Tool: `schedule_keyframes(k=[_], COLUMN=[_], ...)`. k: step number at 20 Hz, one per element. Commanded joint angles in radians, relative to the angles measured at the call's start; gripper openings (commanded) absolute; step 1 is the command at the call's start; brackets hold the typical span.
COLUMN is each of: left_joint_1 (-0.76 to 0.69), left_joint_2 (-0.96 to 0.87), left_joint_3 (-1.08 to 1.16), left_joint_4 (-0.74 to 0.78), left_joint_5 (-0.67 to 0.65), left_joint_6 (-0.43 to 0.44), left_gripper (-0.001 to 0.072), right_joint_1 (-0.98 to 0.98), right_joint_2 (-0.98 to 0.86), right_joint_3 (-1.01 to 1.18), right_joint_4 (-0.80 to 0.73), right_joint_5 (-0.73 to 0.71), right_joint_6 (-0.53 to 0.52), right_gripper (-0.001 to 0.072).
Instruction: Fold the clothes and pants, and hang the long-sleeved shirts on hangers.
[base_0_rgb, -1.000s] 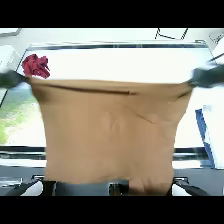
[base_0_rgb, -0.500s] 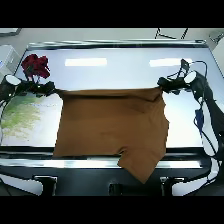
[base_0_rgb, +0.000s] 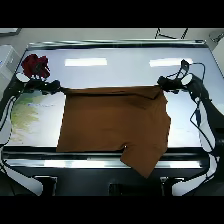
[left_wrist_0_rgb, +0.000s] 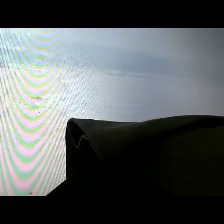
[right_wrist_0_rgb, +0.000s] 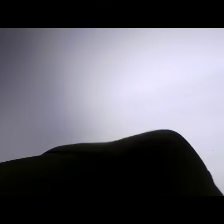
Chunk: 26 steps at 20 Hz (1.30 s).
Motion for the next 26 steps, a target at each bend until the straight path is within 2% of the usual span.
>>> schedule_keyframes(k=[1, 4, 6, 11, 17, 21, 22, 23, 24, 25, 26], left_joint_1=[0.048, 0.062, 0.043, 0.023, 0.024, 0.016, 0.016, 0.024, 0.035, 0.053, 0.077], left_joint_2=[0.043, 0.067, 0.067, 0.066, 0.063, 0.061, 0.063, 0.069, 0.080, 0.099, 0.130], left_joint_3=[0.048, 0.018, -0.069, -0.245, -0.253, -0.286, -0.285, -0.276, -0.261, -0.242, -0.232], left_joint_4=[0.012, 0.019, 0.061, 0.151, 0.211, 0.202, 0.189, 0.183, 0.184, 0.184, 0.184], left_joint_5=[-0.315, -0.595, -0.618, -0.510, -0.487, -0.425, -0.428, -0.443, -0.467, -0.488, -0.504], left_joint_6=[0.016, -0.019, -0.055, -0.052, -0.048, -0.048, -0.048, -0.048, -0.048, -0.044, -0.045], left_gripper=[0.0018, 0.0018, 0.0017, 0.0017, 0.0017, 0.0023, 0.0117, 0.0313, 0.0437, 0.0442, 0.0442], right_joint_1=[-0.024, -0.035, -0.009, 0.008, 0.008, 0.008, 0.006, 0.006, 0.006, 0.000, -0.020], right_joint_2=[0.085, 0.122, 0.122, 0.116, 0.093, 0.079, 0.080, 0.084, 0.090, 0.098, 0.106], right_joint_3=[0.032, 0.019, -0.049, -0.188, -0.189, -0.188, -0.187, -0.176, -0.152, -0.123, -0.095], right_joint_4=[-0.053, -0.103, -0.110, -0.130, -0.167, -0.144, -0.135, -0.133, -0.145, -0.158, -0.167], right_joint_5=[0.301, 0.687, 0.807, 0.693, 0.590, 0.597, 0.597, 0.617, 0.655, 0.704, 0.767], right_joint_6=[-0.032, 0.017, 0.024, 0.025, 0.025, 0.032, 0.032, 0.032, 0.016, -0.018, -0.025], right_gripper=[0.0032, 0.0032, 0.0032, 0.0032, 0.0033, 0.0034, 0.0062, 0.0198, 0.0398, 0.0513, 0.0525])
